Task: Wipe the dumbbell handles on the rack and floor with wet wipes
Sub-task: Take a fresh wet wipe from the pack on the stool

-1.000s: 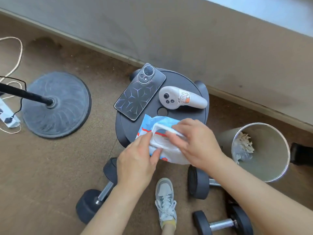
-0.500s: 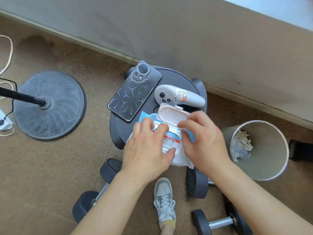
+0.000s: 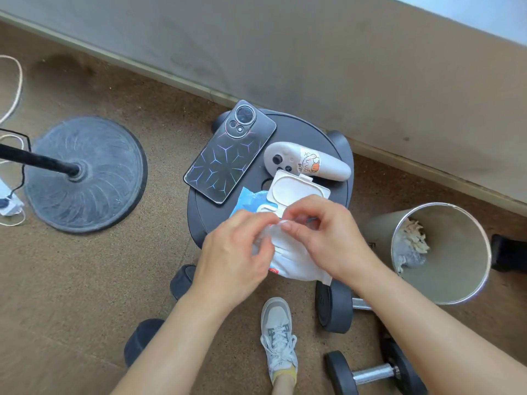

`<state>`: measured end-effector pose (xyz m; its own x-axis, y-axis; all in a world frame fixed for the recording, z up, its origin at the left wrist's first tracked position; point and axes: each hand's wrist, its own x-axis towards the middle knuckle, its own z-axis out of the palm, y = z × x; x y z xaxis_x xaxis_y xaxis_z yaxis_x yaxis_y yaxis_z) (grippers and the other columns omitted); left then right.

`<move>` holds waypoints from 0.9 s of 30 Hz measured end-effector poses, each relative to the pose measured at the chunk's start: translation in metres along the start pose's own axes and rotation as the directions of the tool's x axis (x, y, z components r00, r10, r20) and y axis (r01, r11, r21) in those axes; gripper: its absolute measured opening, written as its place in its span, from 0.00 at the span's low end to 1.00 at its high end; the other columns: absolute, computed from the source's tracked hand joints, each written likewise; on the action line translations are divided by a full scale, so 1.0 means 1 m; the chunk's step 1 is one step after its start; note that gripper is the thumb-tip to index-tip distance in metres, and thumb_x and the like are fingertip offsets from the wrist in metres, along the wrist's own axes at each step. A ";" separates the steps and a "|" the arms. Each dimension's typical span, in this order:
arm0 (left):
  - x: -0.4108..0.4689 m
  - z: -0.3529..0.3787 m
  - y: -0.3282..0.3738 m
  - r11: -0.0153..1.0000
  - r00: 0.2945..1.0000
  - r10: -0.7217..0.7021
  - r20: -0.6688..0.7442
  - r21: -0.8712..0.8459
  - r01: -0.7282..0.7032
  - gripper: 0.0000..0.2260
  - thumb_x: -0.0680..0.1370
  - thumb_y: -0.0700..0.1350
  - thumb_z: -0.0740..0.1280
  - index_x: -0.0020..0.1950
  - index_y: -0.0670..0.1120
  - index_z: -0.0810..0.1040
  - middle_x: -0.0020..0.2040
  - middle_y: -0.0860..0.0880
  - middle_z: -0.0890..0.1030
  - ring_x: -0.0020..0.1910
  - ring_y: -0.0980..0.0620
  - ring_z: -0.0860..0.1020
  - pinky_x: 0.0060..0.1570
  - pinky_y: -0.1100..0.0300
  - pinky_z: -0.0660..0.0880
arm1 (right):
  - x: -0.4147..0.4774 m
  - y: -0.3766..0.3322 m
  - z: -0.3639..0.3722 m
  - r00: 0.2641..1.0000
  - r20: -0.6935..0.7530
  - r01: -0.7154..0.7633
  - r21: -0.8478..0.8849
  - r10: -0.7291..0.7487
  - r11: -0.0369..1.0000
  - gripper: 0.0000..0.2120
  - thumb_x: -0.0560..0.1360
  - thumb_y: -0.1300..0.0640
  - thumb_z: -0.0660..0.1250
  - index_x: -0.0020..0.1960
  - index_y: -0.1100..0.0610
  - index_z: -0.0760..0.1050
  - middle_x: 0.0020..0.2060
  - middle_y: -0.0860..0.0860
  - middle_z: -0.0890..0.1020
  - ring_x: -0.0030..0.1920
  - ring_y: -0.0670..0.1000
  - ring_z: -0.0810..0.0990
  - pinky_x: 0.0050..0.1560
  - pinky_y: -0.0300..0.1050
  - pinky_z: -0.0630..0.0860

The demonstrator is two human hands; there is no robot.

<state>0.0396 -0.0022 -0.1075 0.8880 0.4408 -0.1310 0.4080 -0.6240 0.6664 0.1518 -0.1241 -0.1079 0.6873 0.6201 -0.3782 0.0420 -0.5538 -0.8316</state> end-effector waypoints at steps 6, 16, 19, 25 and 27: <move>0.013 0.002 0.009 0.972 0.994 -0.059 0.086 0.230 0.038 0.09 0.73 0.55 0.63 0.47 0.54 0.81 0.38 0.51 0.76 0.37 0.45 0.79 0.33 0.56 0.71 | 0.006 -0.008 -0.017 0.971 0.154 -0.241 0.579 0.185 0.779 0.06 0.77 0.67 0.64 0.43 0.59 0.72 0.36 0.58 0.78 0.36 0.49 0.75 0.40 0.38 0.72; 0.023 -0.012 0.011 0.927 0.931 -0.288 0.223 -0.180 0.330 0.12 0.72 0.41 0.74 0.39 0.60 0.81 0.48 0.58 0.80 0.47 0.63 0.76 0.47 0.71 0.69 | -0.010 -0.002 -0.020 0.986 0.162 -0.004 -0.187 0.035 0.982 0.11 0.69 0.59 0.75 0.50 0.48 0.82 0.38 0.44 0.79 0.41 0.45 0.77 0.48 0.44 0.74; 0.026 -0.011 0.015 0.929 0.924 -0.281 0.258 -0.170 0.330 0.09 0.73 0.45 0.74 0.37 0.57 0.78 0.47 0.56 0.80 0.49 0.57 0.76 0.45 0.71 0.65 | -0.007 -0.006 -0.019 0.988 0.139 -0.032 -0.188 0.059 0.982 0.11 0.68 0.59 0.69 0.47 0.47 0.81 0.43 0.45 0.83 0.46 0.45 0.79 0.52 0.47 0.76; 0.028 -0.002 0.018 0.934 0.928 -0.321 0.190 -0.102 0.344 0.14 0.69 0.52 0.76 0.31 0.58 0.72 0.39 0.57 0.74 0.48 0.51 0.74 0.42 0.65 0.63 | -0.006 -0.007 -0.022 0.997 0.062 -0.047 -0.109 0.054 0.993 0.03 0.71 0.54 0.75 0.40 0.49 0.81 0.32 0.42 0.81 0.35 0.41 0.78 0.38 0.35 0.73; 0.028 -0.005 0.018 0.933 0.924 -0.311 0.223 -0.114 0.341 0.12 0.68 0.52 0.78 0.34 0.59 0.75 0.42 0.56 0.76 0.49 0.52 0.74 0.44 0.67 0.64 | -0.007 -0.002 -0.024 0.995 -0.001 -0.097 -0.020 0.097 0.995 0.07 0.73 0.58 0.73 0.37 0.49 0.79 0.31 0.45 0.81 0.31 0.40 0.77 0.35 0.36 0.72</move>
<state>0.0706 0.0019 -0.0953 0.7409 0.4576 -0.4915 0.6596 -0.3585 0.6606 0.1643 -0.1404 -0.0937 0.6890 0.5627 -0.4568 -0.0109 -0.6222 -0.7828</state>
